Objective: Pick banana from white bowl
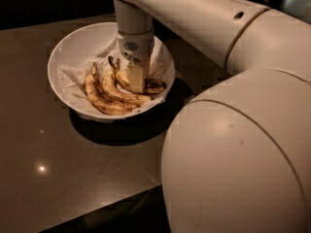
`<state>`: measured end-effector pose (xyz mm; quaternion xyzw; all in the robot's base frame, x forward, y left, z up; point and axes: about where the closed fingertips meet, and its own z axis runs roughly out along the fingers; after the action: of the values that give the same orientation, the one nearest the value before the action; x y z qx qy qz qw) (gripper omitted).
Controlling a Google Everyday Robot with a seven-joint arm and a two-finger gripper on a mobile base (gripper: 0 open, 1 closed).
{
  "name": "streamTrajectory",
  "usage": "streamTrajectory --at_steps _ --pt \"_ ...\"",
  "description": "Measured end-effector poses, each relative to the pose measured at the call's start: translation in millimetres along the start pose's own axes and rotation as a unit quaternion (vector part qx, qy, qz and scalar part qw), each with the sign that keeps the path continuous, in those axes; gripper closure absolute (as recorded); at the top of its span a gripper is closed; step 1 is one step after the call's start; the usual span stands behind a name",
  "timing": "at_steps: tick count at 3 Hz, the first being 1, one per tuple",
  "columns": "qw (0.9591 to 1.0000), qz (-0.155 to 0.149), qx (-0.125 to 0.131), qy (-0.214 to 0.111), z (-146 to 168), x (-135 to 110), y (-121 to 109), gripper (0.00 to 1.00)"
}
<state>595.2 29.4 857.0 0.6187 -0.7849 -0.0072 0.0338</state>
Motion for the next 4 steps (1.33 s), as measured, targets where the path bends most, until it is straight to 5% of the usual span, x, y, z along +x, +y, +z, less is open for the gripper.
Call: streamTrajectory --at_steps 2,4 --pt "0.9943 -0.039 0.065 -0.075 -48.2 27.6 29.7 1.0" --pt "0.9791 -0.107 0.106 -0.137 -108.8 57.2 76.7 1.0"
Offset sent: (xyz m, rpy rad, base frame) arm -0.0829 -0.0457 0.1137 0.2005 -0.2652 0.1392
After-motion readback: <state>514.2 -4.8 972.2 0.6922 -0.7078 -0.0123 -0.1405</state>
